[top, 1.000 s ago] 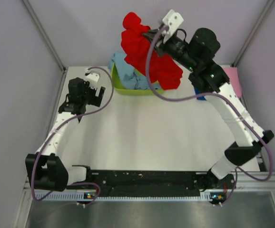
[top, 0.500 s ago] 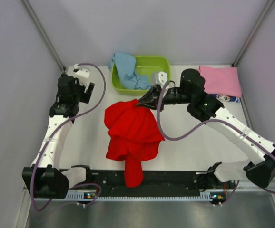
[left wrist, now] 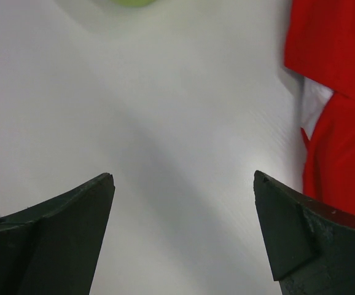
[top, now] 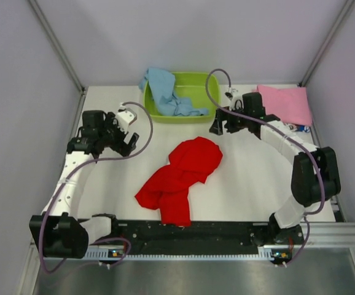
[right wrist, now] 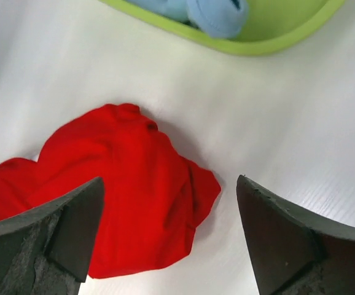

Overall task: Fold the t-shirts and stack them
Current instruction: Flatten out the tshirt

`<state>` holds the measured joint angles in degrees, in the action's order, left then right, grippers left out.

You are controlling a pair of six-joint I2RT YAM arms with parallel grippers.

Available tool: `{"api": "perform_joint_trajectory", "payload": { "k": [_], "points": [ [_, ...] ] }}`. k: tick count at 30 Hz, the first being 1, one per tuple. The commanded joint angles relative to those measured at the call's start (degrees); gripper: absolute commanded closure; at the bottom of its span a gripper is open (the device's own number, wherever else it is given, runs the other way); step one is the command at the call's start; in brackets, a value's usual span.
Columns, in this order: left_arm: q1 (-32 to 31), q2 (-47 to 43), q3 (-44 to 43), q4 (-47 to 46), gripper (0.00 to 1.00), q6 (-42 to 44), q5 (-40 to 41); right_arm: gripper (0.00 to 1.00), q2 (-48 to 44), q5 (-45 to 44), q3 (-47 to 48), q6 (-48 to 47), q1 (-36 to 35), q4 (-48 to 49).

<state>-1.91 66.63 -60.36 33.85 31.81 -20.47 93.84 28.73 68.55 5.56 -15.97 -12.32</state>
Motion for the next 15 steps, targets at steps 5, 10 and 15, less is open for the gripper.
{"api": "perform_joint_trajectory", "payload": {
  "k": [5, 10, 15],
  "points": [
    [-0.3, -3.1, 11.2, 9.0, 0.06, 6.8, -16.0, 0.13, -9.0, -16.5, -7.6, -0.5, -17.9, 0.7],
    [-4.3, -4.1, 16.8, 14.2, 0.01, 14.4, -23.5, 0.13, -6.8, -25.0, -11.6, -0.1, -26.9, 5.0],
    [-7.2, -3.5, 20.4, 10.1, 0.01, 14.0, -22.2, 0.13, 1.2, -27.7, -10.2, 2.9, -30.3, 6.9]
  ]
}}
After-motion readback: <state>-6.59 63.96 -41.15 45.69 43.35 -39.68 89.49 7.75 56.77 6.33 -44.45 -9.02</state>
